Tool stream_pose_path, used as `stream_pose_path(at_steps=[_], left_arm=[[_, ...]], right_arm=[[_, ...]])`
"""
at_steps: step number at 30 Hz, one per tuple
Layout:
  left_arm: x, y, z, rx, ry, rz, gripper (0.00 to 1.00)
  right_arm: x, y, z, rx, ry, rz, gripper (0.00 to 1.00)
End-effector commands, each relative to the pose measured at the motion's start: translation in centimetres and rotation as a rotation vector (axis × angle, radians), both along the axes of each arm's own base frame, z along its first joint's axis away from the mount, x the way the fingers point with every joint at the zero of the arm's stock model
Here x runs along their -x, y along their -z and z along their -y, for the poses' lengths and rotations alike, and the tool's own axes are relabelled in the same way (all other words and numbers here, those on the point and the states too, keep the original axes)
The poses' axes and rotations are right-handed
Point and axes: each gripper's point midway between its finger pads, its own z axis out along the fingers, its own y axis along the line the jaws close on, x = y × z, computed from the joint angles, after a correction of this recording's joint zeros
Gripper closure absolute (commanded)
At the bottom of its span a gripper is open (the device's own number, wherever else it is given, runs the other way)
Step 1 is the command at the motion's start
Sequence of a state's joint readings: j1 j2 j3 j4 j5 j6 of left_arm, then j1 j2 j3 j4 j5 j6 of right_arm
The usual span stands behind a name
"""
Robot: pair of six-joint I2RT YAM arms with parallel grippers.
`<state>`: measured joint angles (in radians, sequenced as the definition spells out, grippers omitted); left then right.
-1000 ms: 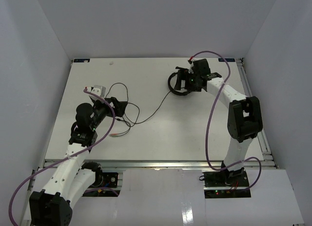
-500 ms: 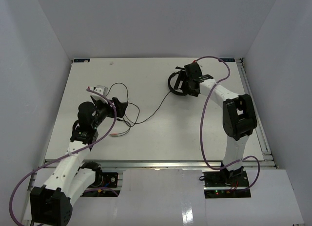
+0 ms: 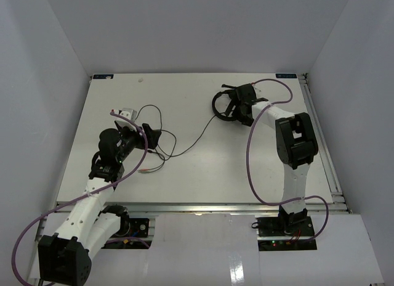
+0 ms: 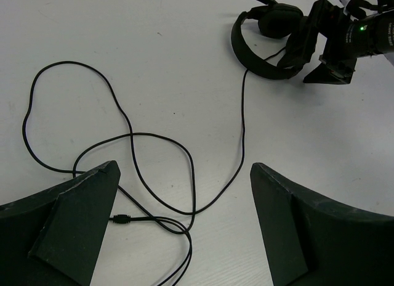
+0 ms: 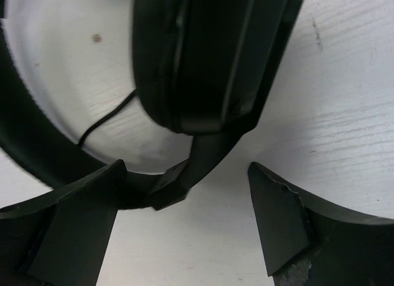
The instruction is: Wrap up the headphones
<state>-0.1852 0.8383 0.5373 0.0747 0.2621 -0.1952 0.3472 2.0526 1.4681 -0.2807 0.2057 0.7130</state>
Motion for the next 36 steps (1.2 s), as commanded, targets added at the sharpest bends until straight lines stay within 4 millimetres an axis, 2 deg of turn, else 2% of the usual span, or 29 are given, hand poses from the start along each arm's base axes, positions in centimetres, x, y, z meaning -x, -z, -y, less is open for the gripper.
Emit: stream_pose_path(at_steps=[1, 3, 6, 8, 11, 18, 22, 26, 30, 36], left_arm=[[-0.3, -0.9, -0.2, -0.012, -0.007, 0.021, 0.02], [-0.3, -0.8, -0.2, -0.011, -0.006, 0.019, 0.02], [-0.3, -0.8, -0.1, -0.013, -0.003, 0.020, 0.02], [-0.3, -0.8, -0.1, -0.013, -0.003, 0.020, 0.02], [-0.3, -0.8, -0.1, -0.013, -0.004, 0.019, 0.02], [-0.2, -1.1, 0.0, -0.008, 0.004, 0.027, 0.02], [0.0, -1.3, 0.1, -0.004, 0.010, 0.033, 0.02], [0.2, -1.9, 0.2, 0.003, 0.016, 0.047, 0.02], [0.3, -2.2, 0.3, 0.007, 0.023, 0.056, 0.02], [0.5, -2.6, 0.4, 0.015, 0.034, 0.070, 0.02]], right_arm=[[-1.9, -1.1, 0.2, -0.013, 0.045, 0.059, 0.15], [-1.7, -0.6, 0.5, -0.014, 0.045, 0.051, 0.17], [-1.5, 0.1, 1.1, -0.027, 0.042, 0.040, 0.31], [-1.4, 0.0, 1.2, -0.052, 0.033, 0.043, 0.47], [-1.0, -0.2, 1.6, -0.063, 0.018, 0.044, 0.58], [-0.5, -2.5, 2.6, -0.076, -0.072, 0.107, 0.80], [-1.0, -5.0, 3.4, -0.052, -0.166, 0.189, 0.87], [-1.0, -7.6, 4.4, 0.069, -0.398, 0.269, 0.92], [1.0, -7.1, 5.4, 0.229, -0.650, 0.233, 0.92], [6.1, -5.6, 5.2, 0.293, -1.023, 0.178, 0.92]])
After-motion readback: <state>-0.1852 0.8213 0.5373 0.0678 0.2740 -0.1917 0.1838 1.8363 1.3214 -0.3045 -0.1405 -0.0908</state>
